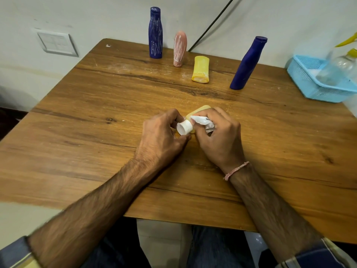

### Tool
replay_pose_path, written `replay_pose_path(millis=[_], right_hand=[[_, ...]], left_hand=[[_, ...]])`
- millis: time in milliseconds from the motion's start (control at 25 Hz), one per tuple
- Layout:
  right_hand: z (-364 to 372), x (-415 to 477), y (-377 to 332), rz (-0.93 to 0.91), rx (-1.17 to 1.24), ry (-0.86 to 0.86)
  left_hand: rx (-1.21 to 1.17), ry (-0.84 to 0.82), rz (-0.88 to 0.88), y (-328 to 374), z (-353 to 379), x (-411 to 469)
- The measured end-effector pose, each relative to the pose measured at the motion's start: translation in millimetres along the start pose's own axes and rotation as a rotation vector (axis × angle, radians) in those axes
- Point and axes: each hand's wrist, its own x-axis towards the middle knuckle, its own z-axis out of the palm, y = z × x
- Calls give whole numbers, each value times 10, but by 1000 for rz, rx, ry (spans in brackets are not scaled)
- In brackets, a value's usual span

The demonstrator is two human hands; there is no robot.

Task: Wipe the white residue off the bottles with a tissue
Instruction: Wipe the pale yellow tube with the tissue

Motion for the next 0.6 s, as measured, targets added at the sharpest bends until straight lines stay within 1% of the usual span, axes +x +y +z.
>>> replay_pose_path(millis=[160, 280, 400, 440, 520, 560, 600], right_hand=[[-45, -53, 59, -34, 36, -69], [-110, -16, 149, 66, 17, -29], [-145, -41, 158, -20, 65, -124], [-157, -31, 174, 7, 66, -116], [-181, 18, 262, 148, 61, -44], [-194, 37, 296, 185, 62, -36], [-200, 48, 315, 171, 66, -53]], left_hand=[[-20, -17, -23, 7, -13, -1], [-26, -26, -59, 3, -20, 0], [-38, -36, -80, 4, -23, 15], [-36, -42, -86, 3, -24, 20], [-33, -54, -105, 7, -31, 23], [-32, -57, -112, 9, -34, 23], [-32, -60, -116, 13, -36, 22]])
